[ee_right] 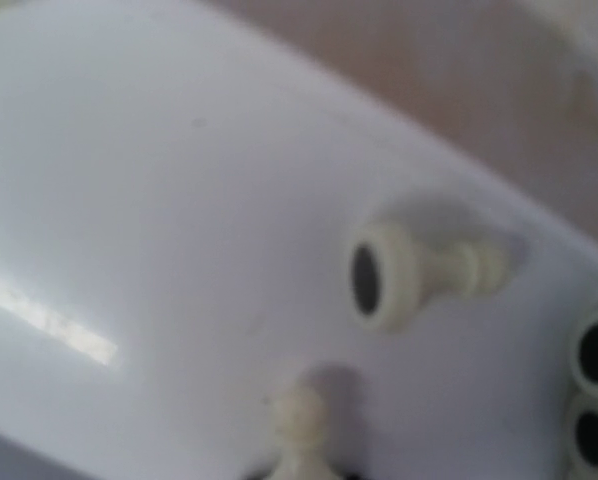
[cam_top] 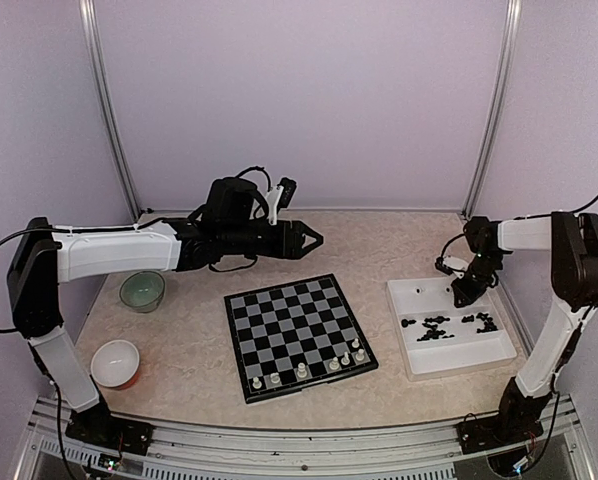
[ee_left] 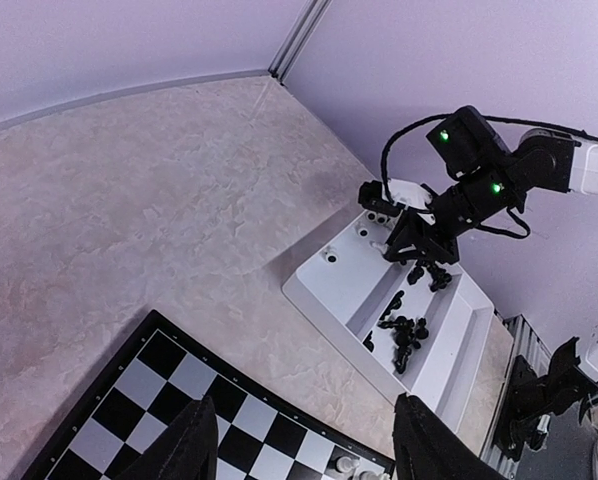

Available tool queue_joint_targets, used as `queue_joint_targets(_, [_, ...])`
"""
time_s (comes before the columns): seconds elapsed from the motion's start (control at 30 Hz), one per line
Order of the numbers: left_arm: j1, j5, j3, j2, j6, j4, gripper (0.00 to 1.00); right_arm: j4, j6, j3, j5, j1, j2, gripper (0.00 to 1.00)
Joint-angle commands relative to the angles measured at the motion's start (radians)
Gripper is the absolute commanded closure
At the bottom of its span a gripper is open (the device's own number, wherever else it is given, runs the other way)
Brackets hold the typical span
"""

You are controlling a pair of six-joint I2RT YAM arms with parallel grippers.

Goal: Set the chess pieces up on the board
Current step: Pick up the chess pile from the storage box, then pick up the pawn from the chess pile.

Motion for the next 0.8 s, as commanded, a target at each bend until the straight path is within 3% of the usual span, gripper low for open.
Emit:
queue_joint_targets(0.0, [-0.003, 0.016, 0.011, 0.01, 0.01, 0.006, 0.4, -0.041, 0.022, 0.012, -0.012, 0.0, 0.025, 0.95])
queue_joint_targets(0.03, [-0.003, 0.019, 0.011, 0.011, 0.009, 0.009, 0.4, -0.049, 0.022, 0.017, -0.025, 0.0, 0.021, 1.0])
queue_joint_targets(0.33, [-0.008, 0.081, 0.009, 0.036, -0.05, 0.085, 0.4, -0.142, -0.039, 0.15, -0.281, 0.035, -0.12, 1.0])
queue_joint_targets(0.53, [-0.01, 0.176, -0.004, 0.076, -0.169, 0.207, 0.4, -0.156, -0.095, 0.198, -0.468, 0.233, -0.232, 1.0])
queue_joint_targets(0.77, [-0.025, 0.277, 0.019, 0.151, -0.283, 0.309, 0.43, -0.108, -0.114, 0.23, -0.418, 0.478, -0.263, 1.0])
